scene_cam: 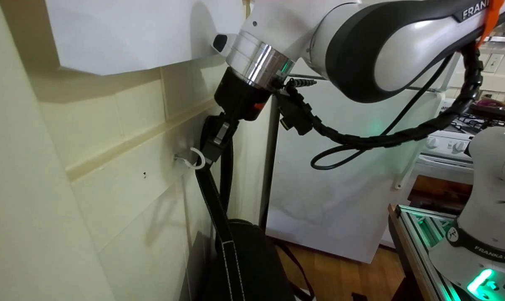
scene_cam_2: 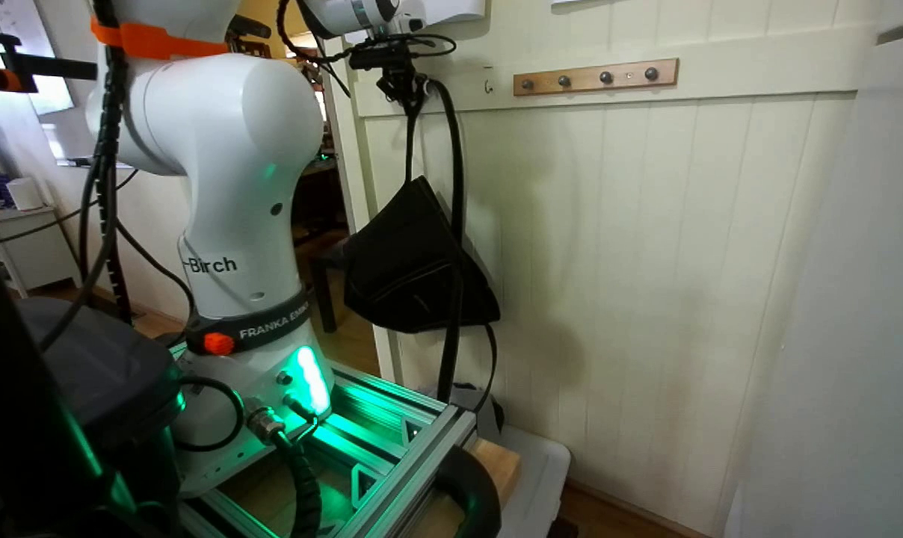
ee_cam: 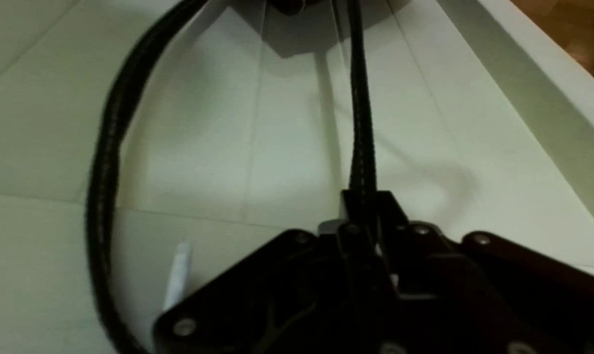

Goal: Move the bag to next hook on the left

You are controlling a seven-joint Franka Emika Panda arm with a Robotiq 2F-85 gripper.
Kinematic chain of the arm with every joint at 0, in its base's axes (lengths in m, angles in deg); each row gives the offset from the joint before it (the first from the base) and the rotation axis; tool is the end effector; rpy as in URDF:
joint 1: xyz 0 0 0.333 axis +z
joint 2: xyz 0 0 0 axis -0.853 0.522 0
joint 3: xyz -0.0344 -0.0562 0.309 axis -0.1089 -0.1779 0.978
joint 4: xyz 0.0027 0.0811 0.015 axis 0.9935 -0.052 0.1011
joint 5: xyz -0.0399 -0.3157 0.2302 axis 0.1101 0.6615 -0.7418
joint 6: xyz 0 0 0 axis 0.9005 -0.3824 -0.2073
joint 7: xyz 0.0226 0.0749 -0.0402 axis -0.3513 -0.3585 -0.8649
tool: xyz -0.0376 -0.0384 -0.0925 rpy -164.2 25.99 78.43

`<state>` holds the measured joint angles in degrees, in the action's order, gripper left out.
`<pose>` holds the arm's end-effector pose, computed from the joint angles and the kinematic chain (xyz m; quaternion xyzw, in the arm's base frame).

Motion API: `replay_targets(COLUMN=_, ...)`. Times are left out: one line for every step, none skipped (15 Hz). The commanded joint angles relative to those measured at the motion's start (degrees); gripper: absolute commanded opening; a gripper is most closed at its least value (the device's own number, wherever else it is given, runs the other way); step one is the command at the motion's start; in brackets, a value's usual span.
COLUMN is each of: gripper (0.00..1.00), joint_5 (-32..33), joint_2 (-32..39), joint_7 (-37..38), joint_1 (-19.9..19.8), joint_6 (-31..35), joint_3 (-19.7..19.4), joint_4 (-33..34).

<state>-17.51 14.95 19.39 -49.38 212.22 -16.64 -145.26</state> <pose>0.5626 0.2211 0.4884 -0.9652 -0.1088 -0.2371 0.0187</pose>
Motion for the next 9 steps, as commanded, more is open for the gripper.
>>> replay_targets(gripper=0.47, joint_5=-1.31, joint_2=-1.45, joint_7=-1.7, joint_1=1.12, joint_6=-2.79, joint_3=-0.49, joint_4=0.36)
replay_targets(gripper=0.53, joint_5=-1.24, joint_2=-1.64, joint_7=-1.7, joint_1=1.21, joint_6=-3.18, joint_3=-0.44, joint_4=0.31)
replay_targets(gripper=0.62, joint_5=-1.14, joint_2=-1.82, joint_7=-1.66, joint_1=1.31, joint_6=-3.54, joint_3=-0.41, joint_4=0.26)
replay_targets(gripper=0.69, joint_5=-1.15, joint_2=-1.98, joint_7=-1.66, joint_1=1.39, joint_6=-3.77, joint_3=-0.38, joint_4=0.22)
replay_targets(gripper=0.75, joint_5=-1.48, joint_2=-2.16, joint_7=-1.96, joint_1=1.33, joint_6=-4.16, joint_3=-0.43, joint_4=0.21)
replay_targets(gripper=0.82, joint_5=-1.04, joint_2=-2.3, joint_7=-1.73, joint_1=1.36, joint_6=-4.46, joint_3=-0.45, joint_4=0.18)
replay_targets(gripper=0.84, joint_5=-1.32, joint_2=-2.51, joint_7=-1.74, joint_1=1.47, joint_6=-4.8, joint_3=-0.35, joint_4=0.13)
replay_targets(gripper=0.88, joint_5=-1.74, joint_2=-2.73, joint_7=-1.89, joint_1=1.61, joint_6=-4.86, joint_3=-0.24, joint_4=0.06)
replay_targets(gripper=0.96, joint_5=-2.07, joint_2=-3.01, joint_7=-2.04, joint_1=1.8, joint_6=-5.23, joint_3=-0.07, joint_4=-0.05)
